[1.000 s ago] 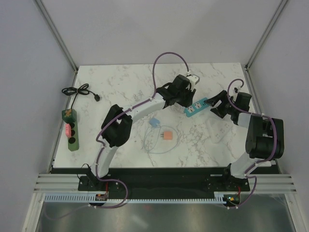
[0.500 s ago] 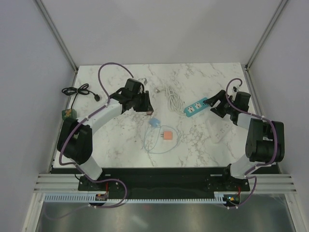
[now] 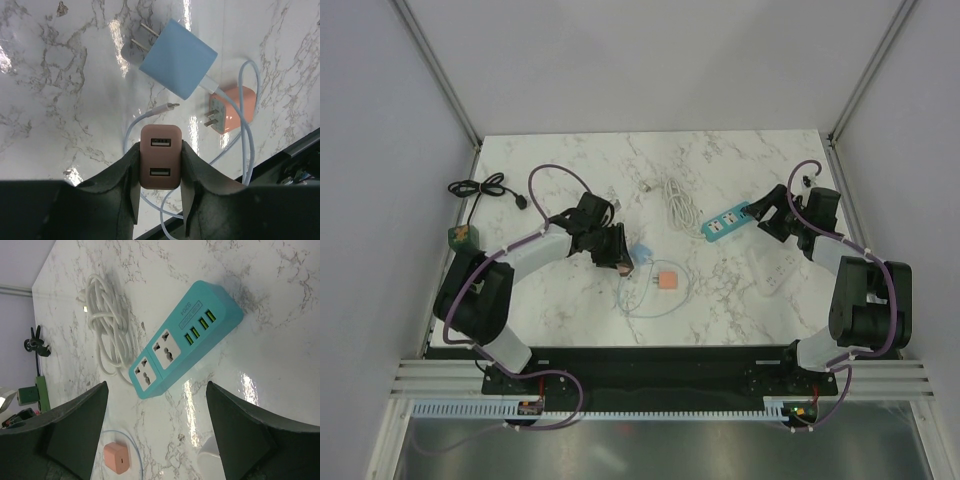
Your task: Pull the plug off the socket
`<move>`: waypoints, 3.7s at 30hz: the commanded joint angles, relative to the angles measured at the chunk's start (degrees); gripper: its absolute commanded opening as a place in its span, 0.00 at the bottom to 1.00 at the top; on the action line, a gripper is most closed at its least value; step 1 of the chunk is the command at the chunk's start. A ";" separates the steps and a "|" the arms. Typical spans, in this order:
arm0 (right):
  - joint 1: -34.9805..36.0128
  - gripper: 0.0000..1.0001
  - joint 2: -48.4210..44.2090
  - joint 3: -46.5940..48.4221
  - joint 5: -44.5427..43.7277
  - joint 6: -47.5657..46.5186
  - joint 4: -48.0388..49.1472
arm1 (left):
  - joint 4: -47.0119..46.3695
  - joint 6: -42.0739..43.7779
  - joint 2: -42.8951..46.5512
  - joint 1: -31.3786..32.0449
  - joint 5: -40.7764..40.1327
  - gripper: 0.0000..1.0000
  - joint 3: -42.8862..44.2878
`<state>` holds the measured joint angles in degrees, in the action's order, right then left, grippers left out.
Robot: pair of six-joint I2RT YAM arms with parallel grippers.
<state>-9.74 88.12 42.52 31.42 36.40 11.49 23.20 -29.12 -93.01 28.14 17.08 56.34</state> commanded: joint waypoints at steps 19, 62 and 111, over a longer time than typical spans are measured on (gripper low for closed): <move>1.21 0.88 -1.28 0.98 -1.71 -3.36 -2.34 | 10.80 4.95 18.21 -0.98 -14.87 0.97 4.57; 4.99 0.88 -1.63 0.46 -0.39 -0.72 0.11 | 32.78 -20.71 30.18 -50.28 -43.78 0.88 -2.11; 5.70 0.88 -1.63 1.07 -2.42 -2.21 -1.20 | 1.15 -26.86 9.35 -68.40 -33.35 0.02 -16.34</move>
<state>-4.23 87.90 42.54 29.58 35.29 9.37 25.96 -55.02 -82.02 -40.23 -21.82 41.71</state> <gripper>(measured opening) 0.880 0.026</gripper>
